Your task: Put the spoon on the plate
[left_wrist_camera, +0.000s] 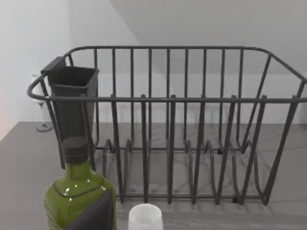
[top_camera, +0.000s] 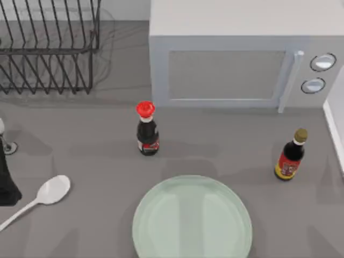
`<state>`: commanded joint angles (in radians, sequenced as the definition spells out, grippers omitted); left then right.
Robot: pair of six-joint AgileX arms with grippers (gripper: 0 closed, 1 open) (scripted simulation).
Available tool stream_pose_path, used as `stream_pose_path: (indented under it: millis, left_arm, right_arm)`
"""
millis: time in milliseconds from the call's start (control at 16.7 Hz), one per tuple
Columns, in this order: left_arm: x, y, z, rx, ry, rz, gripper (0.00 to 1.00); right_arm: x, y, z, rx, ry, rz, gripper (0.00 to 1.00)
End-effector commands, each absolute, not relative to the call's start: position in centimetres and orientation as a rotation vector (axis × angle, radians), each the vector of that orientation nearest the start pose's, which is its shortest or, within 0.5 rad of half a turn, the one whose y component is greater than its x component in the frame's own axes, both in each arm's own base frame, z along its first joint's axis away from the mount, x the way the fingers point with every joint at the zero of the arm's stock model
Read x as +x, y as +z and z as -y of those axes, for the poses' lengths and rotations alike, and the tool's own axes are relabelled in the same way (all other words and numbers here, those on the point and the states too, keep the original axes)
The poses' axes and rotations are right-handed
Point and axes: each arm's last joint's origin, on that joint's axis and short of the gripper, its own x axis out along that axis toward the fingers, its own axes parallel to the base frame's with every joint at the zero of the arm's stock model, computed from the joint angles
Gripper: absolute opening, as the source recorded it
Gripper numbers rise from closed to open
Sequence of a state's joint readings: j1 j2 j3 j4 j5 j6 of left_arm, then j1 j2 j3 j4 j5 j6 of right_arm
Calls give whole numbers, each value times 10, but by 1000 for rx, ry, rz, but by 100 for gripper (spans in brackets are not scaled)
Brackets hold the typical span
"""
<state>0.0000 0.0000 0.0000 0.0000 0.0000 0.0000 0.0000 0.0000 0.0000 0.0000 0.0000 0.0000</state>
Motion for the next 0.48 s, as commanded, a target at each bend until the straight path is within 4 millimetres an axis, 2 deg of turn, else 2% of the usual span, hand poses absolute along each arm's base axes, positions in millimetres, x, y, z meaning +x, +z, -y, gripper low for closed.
stream_pose_path:
  millis: [240, 480]
  left_arm:
    - [106, 164, 1, 28, 1, -37, 100]
    - [112, 182, 1, 166, -19, -246, 100]
  right_arm:
    - [106, 160, 1, 0, 0, 0, 100]
    - [106, 160, 1, 0, 0, 0, 100]
